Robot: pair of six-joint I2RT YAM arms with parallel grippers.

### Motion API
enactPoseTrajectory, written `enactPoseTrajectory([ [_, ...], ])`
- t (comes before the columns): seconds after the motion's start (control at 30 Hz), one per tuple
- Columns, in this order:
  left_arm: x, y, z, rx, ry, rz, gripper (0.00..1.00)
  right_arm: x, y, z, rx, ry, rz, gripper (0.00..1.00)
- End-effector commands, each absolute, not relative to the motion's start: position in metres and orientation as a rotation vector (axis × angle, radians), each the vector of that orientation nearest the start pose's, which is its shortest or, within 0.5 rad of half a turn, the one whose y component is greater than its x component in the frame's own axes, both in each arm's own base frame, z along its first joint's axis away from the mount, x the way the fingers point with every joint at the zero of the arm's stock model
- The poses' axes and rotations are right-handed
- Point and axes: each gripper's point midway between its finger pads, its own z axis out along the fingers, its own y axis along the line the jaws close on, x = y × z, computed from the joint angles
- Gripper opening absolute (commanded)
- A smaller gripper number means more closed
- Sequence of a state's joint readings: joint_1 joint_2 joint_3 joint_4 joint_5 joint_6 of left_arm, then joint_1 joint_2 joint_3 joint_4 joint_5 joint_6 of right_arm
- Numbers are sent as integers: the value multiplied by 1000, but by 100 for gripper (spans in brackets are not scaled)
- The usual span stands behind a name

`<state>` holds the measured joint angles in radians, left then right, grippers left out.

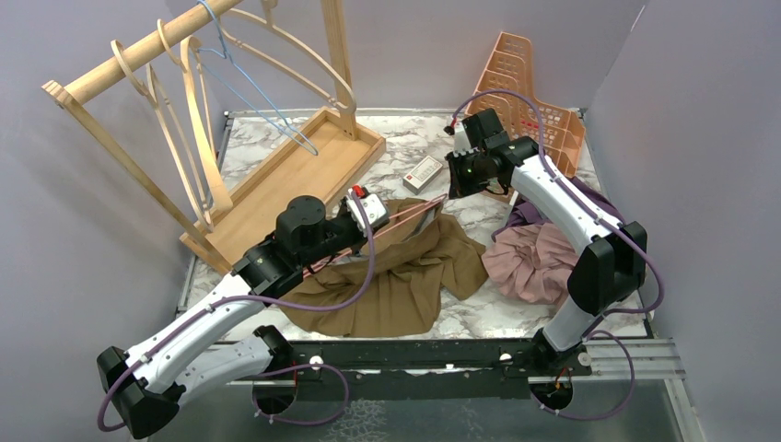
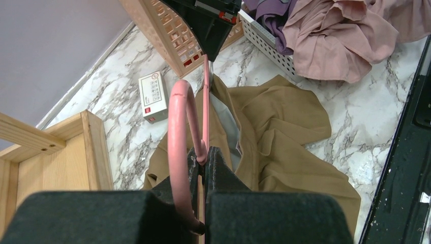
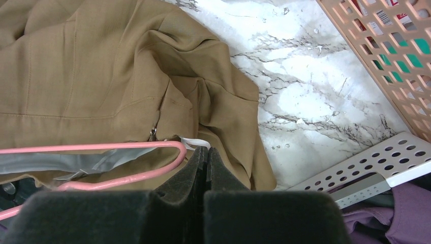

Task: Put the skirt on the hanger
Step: Hang the skirt on the hanger.

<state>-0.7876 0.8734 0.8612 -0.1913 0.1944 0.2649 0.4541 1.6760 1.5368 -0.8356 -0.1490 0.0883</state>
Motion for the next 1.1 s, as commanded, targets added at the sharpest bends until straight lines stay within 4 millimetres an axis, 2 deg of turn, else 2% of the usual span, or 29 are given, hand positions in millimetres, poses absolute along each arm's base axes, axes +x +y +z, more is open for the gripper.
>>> enactPoseTrajectory([
  [0.0, 214, -255, 287, 1030, 1454, -572, 0, 352, 207, 192, -540, 2475, 434, 1],
  [0.37, 215, -257, 282, 1045, 1465, -570, 0, 350, 210, 199, -552, 2458, 458, 1],
  [0.77, 216, -256, 280, 1046, 1466, -562, 0, 344, 218, 215, -586, 2419, 538, 1],
  [1.07, 219, -255, 283, 1037, 1457, -544, 0, 334, 222, 216, -625, 2426, 592, 1],
])
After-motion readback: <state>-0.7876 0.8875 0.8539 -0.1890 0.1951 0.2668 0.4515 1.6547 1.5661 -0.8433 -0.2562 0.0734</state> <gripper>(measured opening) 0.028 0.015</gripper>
